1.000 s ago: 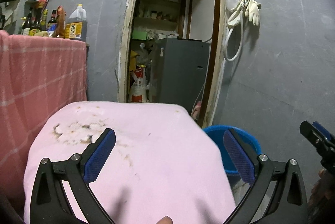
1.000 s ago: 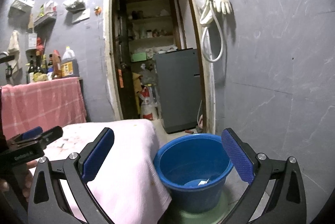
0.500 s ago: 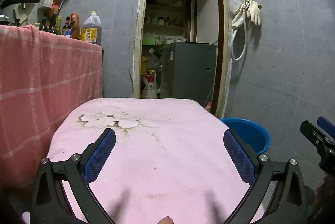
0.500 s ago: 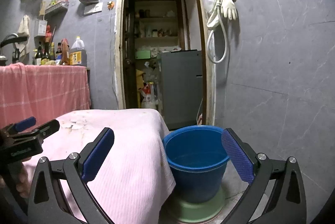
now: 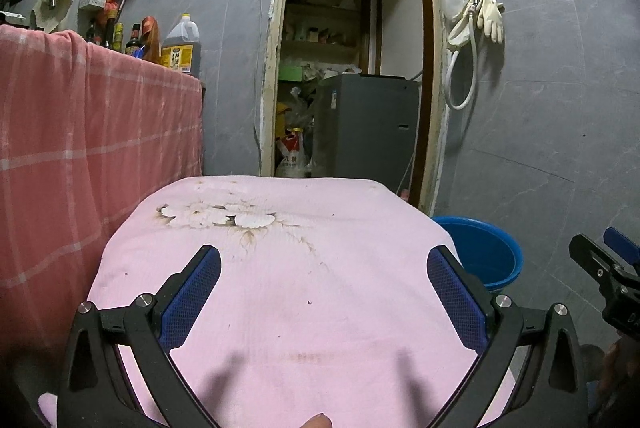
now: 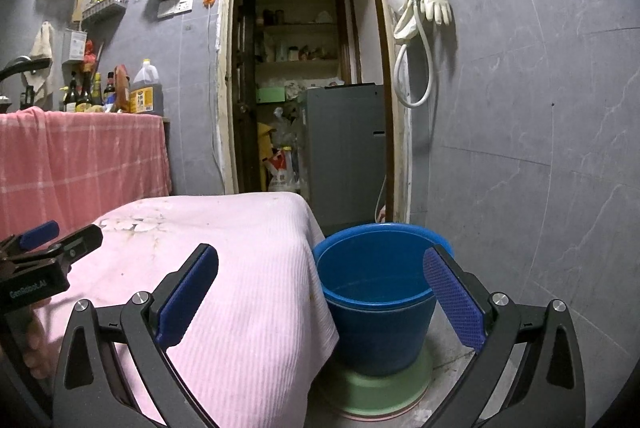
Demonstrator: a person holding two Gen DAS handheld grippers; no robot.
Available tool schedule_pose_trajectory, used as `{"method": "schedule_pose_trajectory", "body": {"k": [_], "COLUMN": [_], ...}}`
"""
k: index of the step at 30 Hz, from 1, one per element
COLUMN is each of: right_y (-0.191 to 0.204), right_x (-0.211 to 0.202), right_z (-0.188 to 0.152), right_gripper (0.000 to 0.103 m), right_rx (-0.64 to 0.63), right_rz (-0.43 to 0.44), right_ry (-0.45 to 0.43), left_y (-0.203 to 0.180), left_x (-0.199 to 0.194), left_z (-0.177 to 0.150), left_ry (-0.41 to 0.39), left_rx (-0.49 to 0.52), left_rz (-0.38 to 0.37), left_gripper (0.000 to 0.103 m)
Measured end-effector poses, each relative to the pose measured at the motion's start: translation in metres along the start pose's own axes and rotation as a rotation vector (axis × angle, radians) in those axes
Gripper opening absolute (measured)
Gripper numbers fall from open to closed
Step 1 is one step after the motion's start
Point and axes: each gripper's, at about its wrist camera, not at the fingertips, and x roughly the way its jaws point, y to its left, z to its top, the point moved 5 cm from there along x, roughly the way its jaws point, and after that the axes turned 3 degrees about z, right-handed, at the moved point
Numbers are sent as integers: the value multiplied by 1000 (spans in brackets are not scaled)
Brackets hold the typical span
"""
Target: Collect trash
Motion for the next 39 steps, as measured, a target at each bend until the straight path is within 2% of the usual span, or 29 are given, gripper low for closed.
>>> {"method": "schedule_pose_trajectory", "body": {"k": [39], "right_y": [-4], "right_x": [2], "right_z": [-2], "right_gripper": [103], "right_rx": [10], "right_rz": [2], "right_ry": [0], "left_y": [3], "left_x": [0], "left_z": [-2], "left_ry": [7], "left_rx": [-5], "left_rz": [-3], "left_gripper": [101]}}
